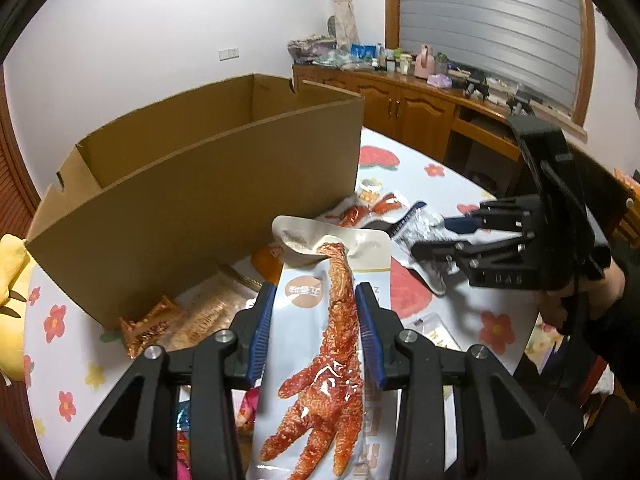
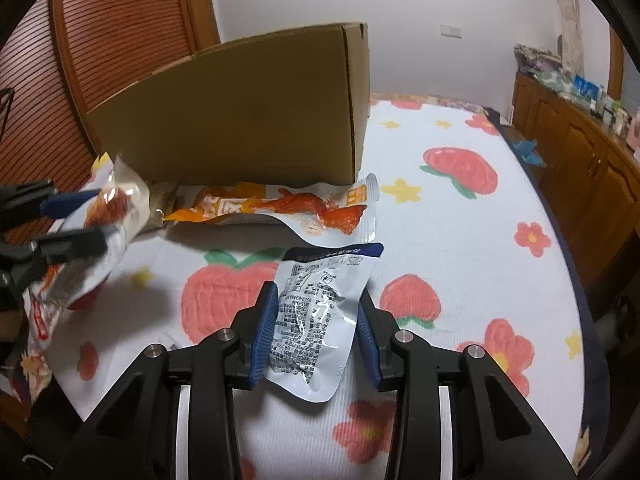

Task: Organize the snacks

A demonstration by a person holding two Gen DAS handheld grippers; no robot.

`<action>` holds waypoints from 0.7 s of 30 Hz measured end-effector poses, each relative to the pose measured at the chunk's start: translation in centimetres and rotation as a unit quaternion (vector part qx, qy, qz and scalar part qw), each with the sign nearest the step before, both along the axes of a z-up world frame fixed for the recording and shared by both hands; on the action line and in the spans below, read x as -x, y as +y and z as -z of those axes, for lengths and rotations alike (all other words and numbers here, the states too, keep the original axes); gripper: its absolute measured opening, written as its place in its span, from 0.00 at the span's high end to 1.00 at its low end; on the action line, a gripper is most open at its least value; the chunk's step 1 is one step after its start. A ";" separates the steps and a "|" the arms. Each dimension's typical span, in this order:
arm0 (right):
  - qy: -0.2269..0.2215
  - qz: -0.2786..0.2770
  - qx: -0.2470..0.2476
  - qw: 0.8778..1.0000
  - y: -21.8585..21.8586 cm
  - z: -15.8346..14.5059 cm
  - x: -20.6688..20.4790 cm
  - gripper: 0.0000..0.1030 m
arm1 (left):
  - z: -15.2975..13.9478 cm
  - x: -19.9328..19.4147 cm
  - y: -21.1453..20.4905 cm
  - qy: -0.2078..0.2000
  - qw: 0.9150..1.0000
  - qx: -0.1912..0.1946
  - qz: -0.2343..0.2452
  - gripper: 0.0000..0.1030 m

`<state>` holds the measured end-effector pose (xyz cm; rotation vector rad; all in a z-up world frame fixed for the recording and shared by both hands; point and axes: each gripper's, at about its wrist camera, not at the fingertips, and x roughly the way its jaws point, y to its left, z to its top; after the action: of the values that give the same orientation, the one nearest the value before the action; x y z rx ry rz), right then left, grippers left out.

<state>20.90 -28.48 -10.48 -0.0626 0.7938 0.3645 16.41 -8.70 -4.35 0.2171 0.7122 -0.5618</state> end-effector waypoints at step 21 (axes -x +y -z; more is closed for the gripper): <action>-0.036 -0.017 0.017 0.999 1.3 -2.6 2.0 0.87 | -3.0 -0.6 1.4 -0.034 0.999 0.024 -0.020 0.63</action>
<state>18.88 -27.18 -7.89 -0.1207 0.7287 0.3781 17.06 -7.35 -1.40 0.1749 0.6357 -0.5300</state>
